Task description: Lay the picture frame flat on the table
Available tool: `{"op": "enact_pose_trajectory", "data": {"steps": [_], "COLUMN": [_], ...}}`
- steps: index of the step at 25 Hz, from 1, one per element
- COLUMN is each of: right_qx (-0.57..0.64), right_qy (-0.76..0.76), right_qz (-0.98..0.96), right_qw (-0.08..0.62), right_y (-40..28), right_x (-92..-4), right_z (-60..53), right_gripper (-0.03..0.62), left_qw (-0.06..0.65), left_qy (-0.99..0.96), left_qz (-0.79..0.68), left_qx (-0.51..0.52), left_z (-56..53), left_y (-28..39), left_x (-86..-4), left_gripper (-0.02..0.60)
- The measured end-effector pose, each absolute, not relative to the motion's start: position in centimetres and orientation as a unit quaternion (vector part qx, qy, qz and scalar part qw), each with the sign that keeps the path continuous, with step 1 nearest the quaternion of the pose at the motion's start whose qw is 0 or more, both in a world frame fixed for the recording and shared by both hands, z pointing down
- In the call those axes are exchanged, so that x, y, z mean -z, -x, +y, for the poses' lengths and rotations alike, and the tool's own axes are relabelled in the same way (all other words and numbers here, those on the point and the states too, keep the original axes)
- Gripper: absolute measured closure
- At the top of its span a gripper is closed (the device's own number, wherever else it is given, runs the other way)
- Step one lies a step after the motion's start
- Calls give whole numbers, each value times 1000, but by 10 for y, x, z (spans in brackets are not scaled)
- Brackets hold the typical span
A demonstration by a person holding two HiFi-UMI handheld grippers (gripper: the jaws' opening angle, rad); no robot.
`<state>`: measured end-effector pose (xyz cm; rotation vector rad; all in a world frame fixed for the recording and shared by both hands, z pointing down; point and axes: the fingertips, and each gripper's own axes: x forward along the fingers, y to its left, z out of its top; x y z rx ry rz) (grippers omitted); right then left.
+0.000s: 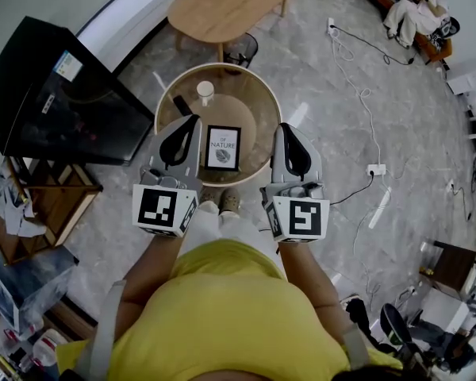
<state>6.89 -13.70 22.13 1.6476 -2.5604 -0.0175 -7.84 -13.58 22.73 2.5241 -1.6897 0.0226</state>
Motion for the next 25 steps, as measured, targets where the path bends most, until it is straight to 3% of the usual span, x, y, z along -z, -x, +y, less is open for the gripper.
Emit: {"op": "enact_pose_trajectory", "data": {"steps": [25], "right_qx": [22], "right_qy": [-533], "right_qz": [-845], "right_qw": [47], "right_y": [-72], "right_x": [-222], "right_z": [-141], "right_gripper": [594], "left_qw": [31], "left_qy": [-830], "left_qz": [-556], "left_qx": [-10], "left_z": [-144], "left_y": [68], "left_x": [-222], "left_gripper": [583]}}
